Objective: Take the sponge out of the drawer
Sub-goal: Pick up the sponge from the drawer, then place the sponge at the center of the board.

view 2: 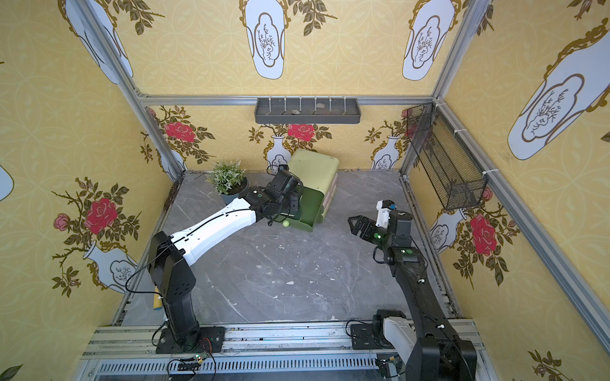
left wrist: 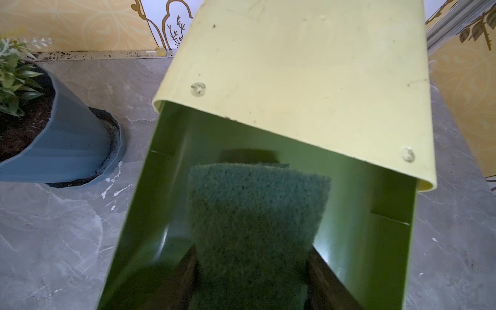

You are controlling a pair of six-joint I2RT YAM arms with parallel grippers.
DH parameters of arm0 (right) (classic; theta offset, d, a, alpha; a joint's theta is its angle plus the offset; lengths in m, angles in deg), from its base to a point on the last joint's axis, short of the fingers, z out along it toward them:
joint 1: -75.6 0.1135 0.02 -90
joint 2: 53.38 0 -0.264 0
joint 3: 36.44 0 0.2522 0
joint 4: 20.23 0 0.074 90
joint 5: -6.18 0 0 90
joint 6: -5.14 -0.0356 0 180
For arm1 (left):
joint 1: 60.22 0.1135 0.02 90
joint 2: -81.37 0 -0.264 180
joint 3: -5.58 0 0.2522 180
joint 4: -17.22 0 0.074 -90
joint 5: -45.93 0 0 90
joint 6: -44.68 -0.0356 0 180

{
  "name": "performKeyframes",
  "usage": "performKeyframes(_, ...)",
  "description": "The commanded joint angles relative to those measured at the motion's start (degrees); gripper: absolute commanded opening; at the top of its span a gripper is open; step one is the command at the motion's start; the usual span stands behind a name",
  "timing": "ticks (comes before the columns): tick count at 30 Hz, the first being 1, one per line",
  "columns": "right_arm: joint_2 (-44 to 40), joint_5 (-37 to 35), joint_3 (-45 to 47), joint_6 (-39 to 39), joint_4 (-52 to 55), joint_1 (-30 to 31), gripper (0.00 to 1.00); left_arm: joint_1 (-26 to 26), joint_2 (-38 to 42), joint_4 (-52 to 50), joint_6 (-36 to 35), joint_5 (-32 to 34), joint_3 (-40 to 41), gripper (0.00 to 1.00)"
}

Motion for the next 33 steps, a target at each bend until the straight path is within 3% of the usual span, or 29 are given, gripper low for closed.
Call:
performKeyframes(1, 0.1, 0.2, 0.0, 0.6, -0.8, 0.0, 0.98, 0.0, 1.4, 1.0, -0.3, -0.2, 1.4, 0.55)
performKeyframes(13, 0.1, 0.4, -0.1, 0.5, -0.8, 0.0, 0.97, -0.4, 11.0, 1.4, -0.9, 2.2, 9.3, 0.55)
performKeyframes(33, 0.6, 0.7, -0.2, 0.6, -0.9, 0.1, 0.97, 0.8, 29.9, 4.2, -0.2, 4.1, 35.8, 0.55)
